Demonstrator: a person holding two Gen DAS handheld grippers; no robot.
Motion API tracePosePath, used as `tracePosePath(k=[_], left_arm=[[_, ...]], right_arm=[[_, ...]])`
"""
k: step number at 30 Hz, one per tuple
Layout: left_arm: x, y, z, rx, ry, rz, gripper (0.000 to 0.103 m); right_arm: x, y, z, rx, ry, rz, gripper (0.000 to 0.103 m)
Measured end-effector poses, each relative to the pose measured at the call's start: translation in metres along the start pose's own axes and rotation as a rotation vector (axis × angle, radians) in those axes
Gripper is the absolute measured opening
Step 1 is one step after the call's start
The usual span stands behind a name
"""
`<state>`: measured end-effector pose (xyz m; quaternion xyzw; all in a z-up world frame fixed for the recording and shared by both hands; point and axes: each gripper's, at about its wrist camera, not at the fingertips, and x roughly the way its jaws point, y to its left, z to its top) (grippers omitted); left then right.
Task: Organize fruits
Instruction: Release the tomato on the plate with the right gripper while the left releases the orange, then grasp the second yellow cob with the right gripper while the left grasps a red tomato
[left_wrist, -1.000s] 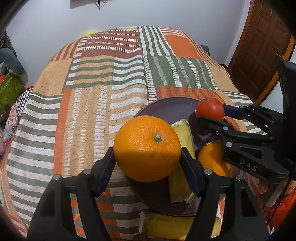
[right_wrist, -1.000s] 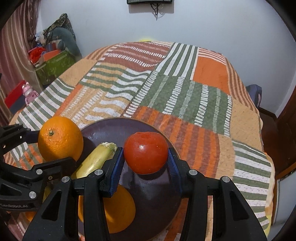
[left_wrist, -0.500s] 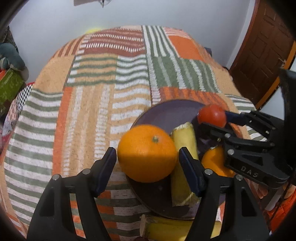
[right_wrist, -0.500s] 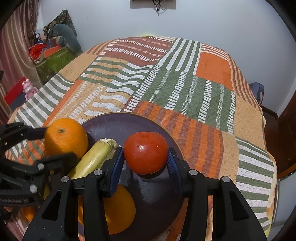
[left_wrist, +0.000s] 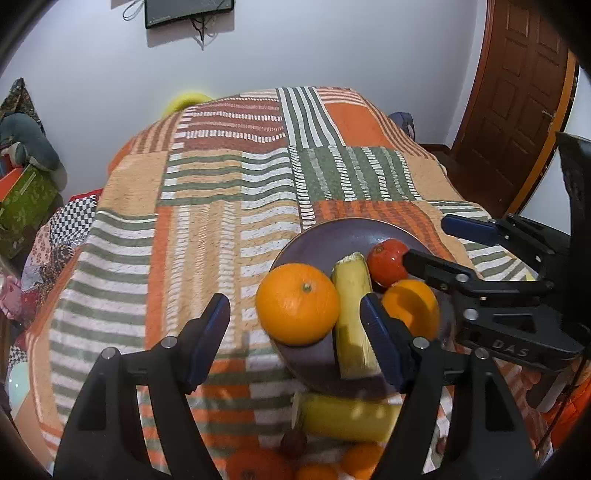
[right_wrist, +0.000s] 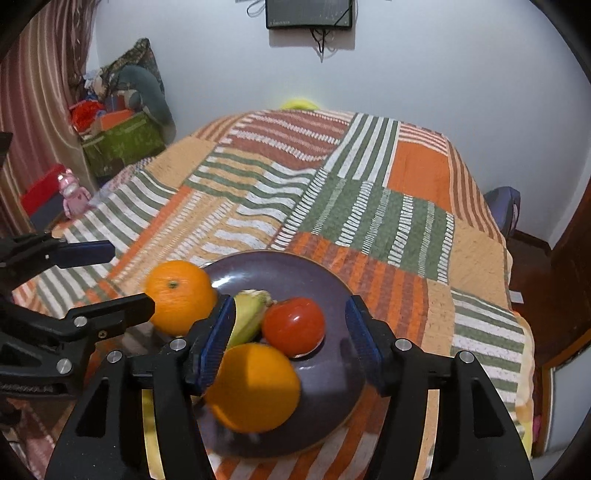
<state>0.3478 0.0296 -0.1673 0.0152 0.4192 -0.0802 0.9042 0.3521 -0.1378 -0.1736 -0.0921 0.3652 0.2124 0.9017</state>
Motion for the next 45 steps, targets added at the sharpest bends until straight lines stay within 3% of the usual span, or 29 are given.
tracePosePath(k=[12, 20, 26, 33, 40, 45], left_arm=[[-0.071, 0.020, -0.045, -0.029, -0.030, 0.019, 0.080], [-0.097, 0.032, -0.087, -0.061, -0.012, 0.034, 0.083], [-0.090, 0.037, -0.118, -0.072, 0.047, 0.032, 0.083], [-0.066, 0.037, -0.134, -0.076, 0.101, 0.016, 0.083], [-0.039, 0.039, -0.129, -0.086, 0.131, -0.009, 0.064], [-0.025, 0.041, -0.123, -0.098, 0.138, -0.030, 0.059]], right_arm=[[-0.063, 0.039, -0.025, -0.036, -0.056, 0.028, 0.058], [-0.071, 0.058, -0.053, -0.065, -0.004, 0.044, 0.059], [-0.051, 0.065, -0.078, -0.071, 0.084, 0.056, 0.059], [-0.026, 0.066, -0.084, -0.063, 0.146, 0.071, 0.059], [-0.007, 0.066, -0.086, -0.079, 0.183, 0.098, 0.052], [0.000, 0.066, -0.085, -0.091, 0.193, 0.128, 0.049]])
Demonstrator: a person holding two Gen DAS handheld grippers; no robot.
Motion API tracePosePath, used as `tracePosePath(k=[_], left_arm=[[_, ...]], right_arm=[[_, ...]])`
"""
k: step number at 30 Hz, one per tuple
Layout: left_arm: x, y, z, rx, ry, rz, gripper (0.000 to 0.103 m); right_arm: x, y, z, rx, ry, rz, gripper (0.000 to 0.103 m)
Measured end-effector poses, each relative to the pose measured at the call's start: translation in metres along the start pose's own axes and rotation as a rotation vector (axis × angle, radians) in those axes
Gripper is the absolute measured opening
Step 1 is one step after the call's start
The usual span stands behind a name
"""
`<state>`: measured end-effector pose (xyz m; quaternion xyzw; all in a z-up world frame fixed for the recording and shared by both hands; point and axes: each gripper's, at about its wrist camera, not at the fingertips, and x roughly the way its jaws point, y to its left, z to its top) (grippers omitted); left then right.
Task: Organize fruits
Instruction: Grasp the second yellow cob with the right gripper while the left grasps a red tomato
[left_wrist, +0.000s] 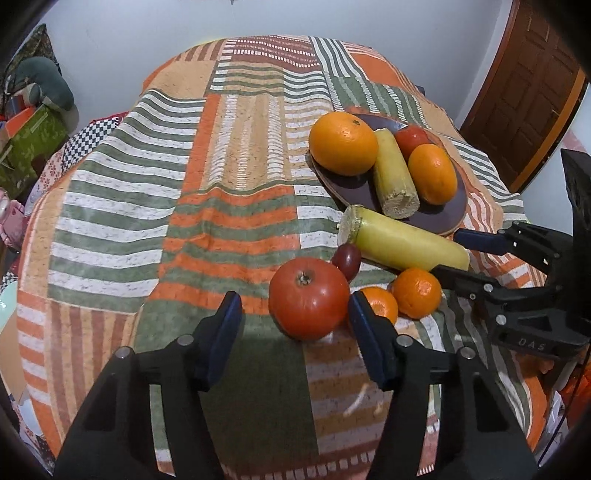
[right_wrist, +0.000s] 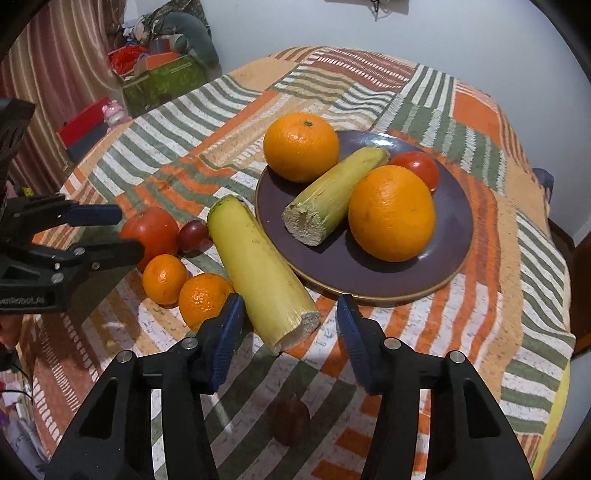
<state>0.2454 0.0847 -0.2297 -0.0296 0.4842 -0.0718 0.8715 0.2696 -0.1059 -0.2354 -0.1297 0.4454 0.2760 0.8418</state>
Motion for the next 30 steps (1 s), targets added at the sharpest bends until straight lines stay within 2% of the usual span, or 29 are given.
tracePosePath(k=[4, 7, 16, 23, 30], left_arm=[[0.007, -0.001, 0.003, -0.007, 0.002, -0.018, 0.057], [0.008, -0.002, 0.004, -0.009, 0.001, -0.035, 0.048], [0.001, -0.005, 0.003, -0.003, 0.004, -0.013, 0.046], [-0.034, -0.010, -0.010, 0.023, -0.050, 0.024, 0.046], [-0.068, -0.019, -0.032, 0.041, -0.087, 0.028, 0.046]], right_arm=[[0.002, -0.004, 0.000, 0.014, 0.007, 0.034, 0.049], [0.002, -0.004, -0.003, 0.013, 0.016, 0.065, 0.041], [-0.008, 0.001, -0.007, 0.020, 0.006, 0.045, 0.037], [-0.031, 0.011, -0.015, 0.014, -0.003, 0.019, 0.034], [-0.052, 0.016, -0.030, 0.020, 0.006, -0.025, 0.033]])
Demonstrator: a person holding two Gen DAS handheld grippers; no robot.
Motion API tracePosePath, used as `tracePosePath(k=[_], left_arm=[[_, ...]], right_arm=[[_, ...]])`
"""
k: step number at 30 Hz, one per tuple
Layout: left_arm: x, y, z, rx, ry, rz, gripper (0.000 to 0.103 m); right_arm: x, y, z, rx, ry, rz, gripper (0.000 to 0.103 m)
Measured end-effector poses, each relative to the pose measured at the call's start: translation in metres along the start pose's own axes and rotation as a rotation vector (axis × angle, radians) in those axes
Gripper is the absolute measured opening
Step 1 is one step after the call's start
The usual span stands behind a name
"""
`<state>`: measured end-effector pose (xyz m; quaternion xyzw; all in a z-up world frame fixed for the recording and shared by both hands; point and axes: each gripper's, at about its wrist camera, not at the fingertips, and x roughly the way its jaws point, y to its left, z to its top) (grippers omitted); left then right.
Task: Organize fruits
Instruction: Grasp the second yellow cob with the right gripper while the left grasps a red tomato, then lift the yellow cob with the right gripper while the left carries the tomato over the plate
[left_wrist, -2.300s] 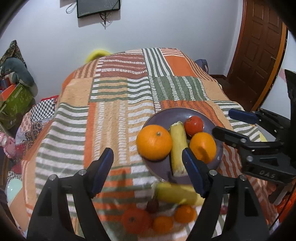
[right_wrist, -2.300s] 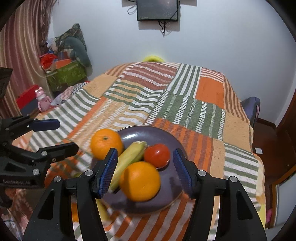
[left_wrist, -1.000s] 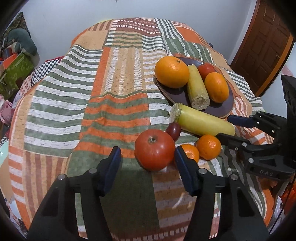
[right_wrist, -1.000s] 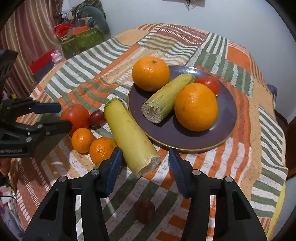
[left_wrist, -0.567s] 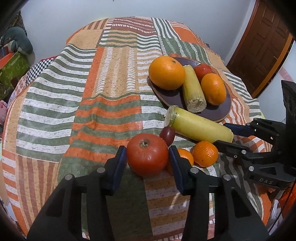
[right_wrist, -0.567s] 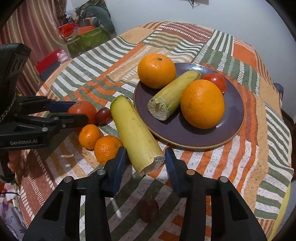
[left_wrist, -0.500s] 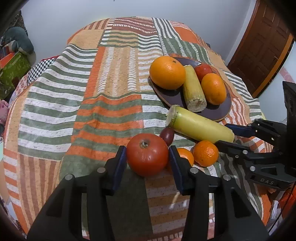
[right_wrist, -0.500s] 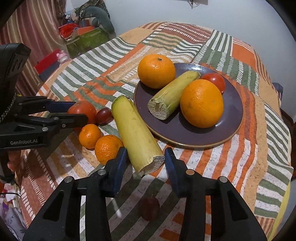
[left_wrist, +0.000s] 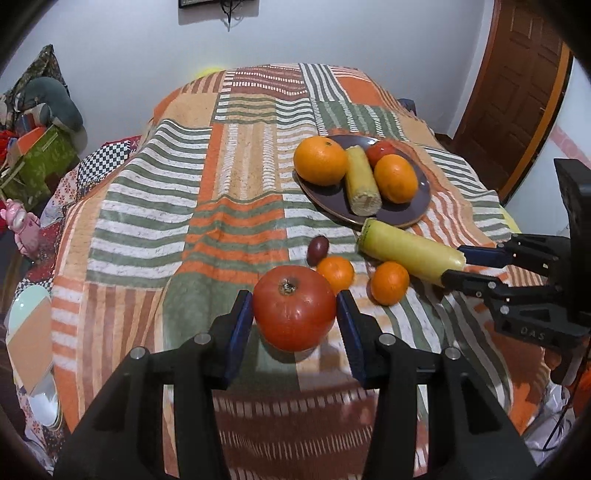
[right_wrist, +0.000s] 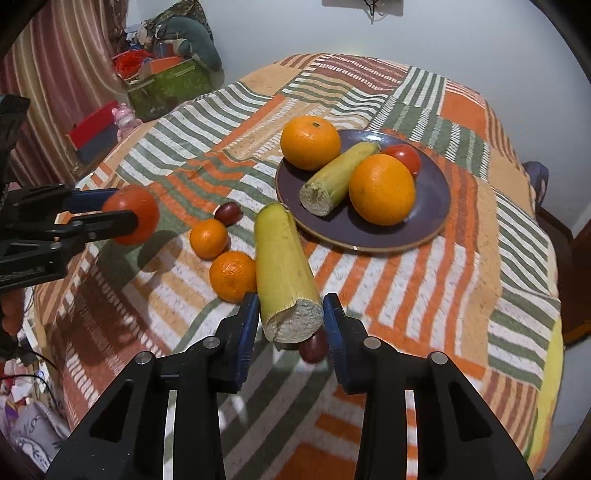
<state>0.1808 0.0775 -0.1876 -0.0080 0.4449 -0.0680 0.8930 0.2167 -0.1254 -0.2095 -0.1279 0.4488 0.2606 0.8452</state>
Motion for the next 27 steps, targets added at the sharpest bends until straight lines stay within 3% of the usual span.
tracePosePath(k=[9, 15, 27], left_arm=[[-0.012, -0.016, -0.028, -0.002, 0.031, -0.046, 0.046], [-0.002, -0.029, -0.041, 0.006, 0.073, -0.071, 0.046], [0.007, -0.029, -0.037, 0.000, 0.082, -0.070, 0.046]], right_arm=[[-0.030, 0.011, -0.029, -0.004, 0.016, 0.004, 0.031], [-0.029, 0.027, -0.043, -0.072, 0.054, 0.029, 0.030], [0.005, 0.013, -0.007, 0.035, 0.038, 0.058, 0.031]])
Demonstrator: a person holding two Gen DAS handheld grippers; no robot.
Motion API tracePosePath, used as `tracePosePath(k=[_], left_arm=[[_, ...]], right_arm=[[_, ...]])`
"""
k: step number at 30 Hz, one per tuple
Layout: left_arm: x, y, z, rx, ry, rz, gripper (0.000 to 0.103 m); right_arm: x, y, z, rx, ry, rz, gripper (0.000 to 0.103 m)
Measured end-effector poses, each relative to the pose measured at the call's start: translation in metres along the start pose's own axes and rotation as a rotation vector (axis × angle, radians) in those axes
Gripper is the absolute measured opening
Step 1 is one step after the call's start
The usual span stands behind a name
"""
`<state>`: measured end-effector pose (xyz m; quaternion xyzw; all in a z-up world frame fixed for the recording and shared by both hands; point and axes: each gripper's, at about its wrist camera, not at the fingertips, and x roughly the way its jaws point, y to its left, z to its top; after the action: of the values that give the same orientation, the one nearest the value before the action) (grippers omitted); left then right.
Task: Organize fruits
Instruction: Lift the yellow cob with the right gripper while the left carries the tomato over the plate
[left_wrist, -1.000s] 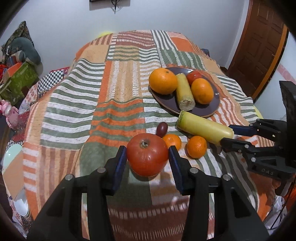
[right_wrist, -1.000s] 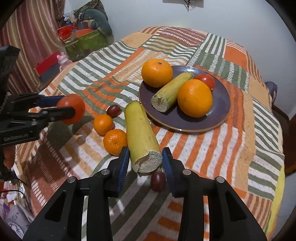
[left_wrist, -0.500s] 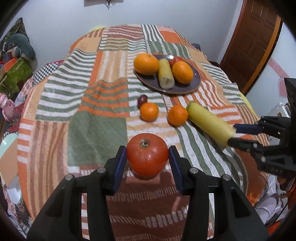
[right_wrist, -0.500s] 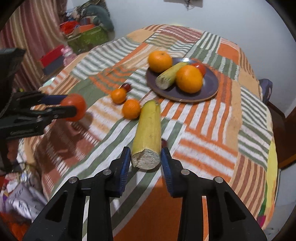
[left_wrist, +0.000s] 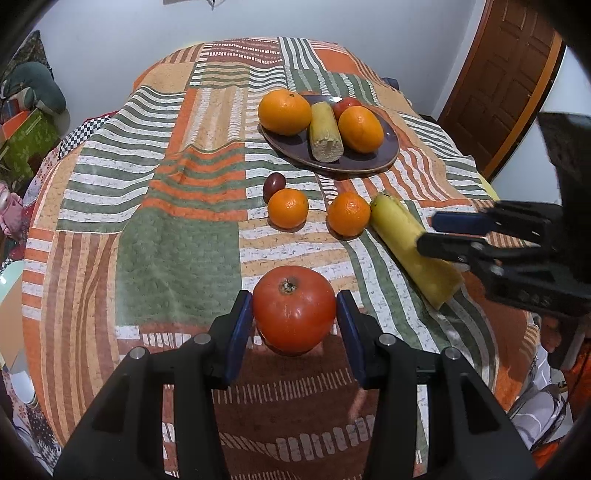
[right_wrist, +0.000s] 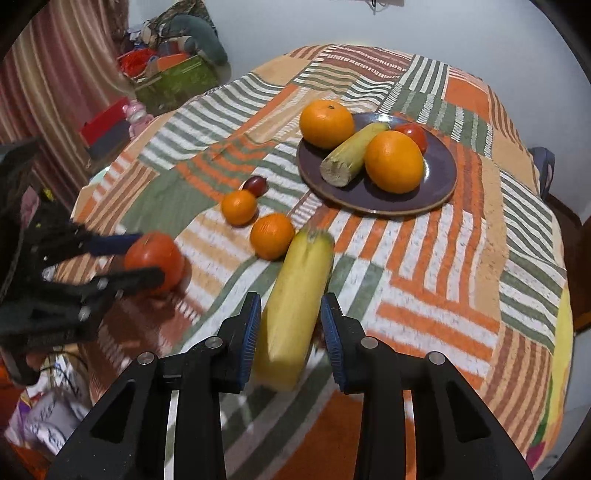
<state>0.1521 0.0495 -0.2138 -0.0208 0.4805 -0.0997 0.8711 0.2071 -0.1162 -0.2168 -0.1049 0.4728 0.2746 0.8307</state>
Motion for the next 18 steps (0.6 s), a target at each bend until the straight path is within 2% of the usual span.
tracePosePath(k=[9, 13, 18], left_arm=[[0.001, 0.000, 0.005, 0.002, -0.006, 0.011, 0.046], [-0.004, -0.001, 0.009, 0.000, -0.021, 0.016, 0.046], [-0.013, -0.004, 0.018, 0.008, -0.055, 0.023, 0.046]], right_arm=[[0.024, -0.001, 0.007, 0.000, 0.046, 0.012, 0.039], [0.021, -0.004, 0.007, 0.009, 0.036, 0.016, 0.036], [0.003, -0.004, 0.005, 0.024, -0.023, 0.020, 0.033]])
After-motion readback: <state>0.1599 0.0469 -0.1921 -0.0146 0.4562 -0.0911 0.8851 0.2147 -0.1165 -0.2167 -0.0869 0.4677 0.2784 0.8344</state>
